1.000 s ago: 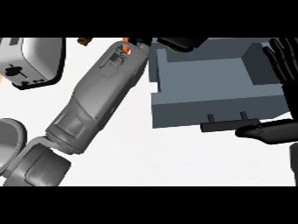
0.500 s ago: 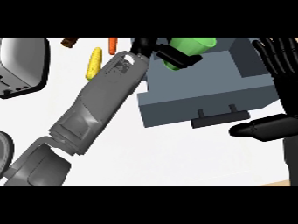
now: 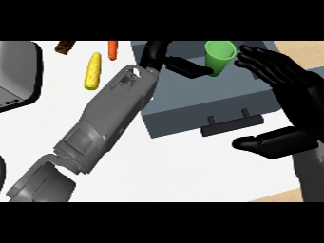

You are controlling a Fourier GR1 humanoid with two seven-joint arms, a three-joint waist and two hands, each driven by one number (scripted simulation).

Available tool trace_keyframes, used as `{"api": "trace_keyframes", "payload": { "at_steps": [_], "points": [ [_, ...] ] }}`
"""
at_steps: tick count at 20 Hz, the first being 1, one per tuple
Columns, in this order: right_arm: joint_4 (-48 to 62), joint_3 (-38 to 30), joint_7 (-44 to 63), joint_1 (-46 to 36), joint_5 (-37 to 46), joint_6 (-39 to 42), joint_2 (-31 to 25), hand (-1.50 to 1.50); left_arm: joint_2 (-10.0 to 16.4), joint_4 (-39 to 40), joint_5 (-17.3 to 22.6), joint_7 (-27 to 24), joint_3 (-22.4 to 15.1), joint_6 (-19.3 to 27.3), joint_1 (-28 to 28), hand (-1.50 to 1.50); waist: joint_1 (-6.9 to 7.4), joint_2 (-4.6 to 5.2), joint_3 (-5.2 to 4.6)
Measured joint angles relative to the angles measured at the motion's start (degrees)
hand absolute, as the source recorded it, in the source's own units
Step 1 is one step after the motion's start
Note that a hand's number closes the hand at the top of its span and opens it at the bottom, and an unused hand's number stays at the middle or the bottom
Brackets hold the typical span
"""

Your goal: Pick up the cup, place it into the drawer and close the drawer

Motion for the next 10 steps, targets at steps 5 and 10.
{"api": "trace_keyframes", "payload": {
  "at_steps": [5,10],
  "points": [
    [-0.2,4.3,2.0,-0.2,-5.2,7.7,-1.3,1.50,0.0,-2.7,5.2,-4.7,1.5,-0.9,-0.1,-1.50,0.37,-0.26,-0.06],
    [-0.6,9.4,6.3,0.7,-3.3,14.7,-6.7,-1.50,0.0,-3.4,9.1,-8.2,2.5,1.2,-0.2,-1.50,2.47,-0.98,-0.09]
  ]
}}
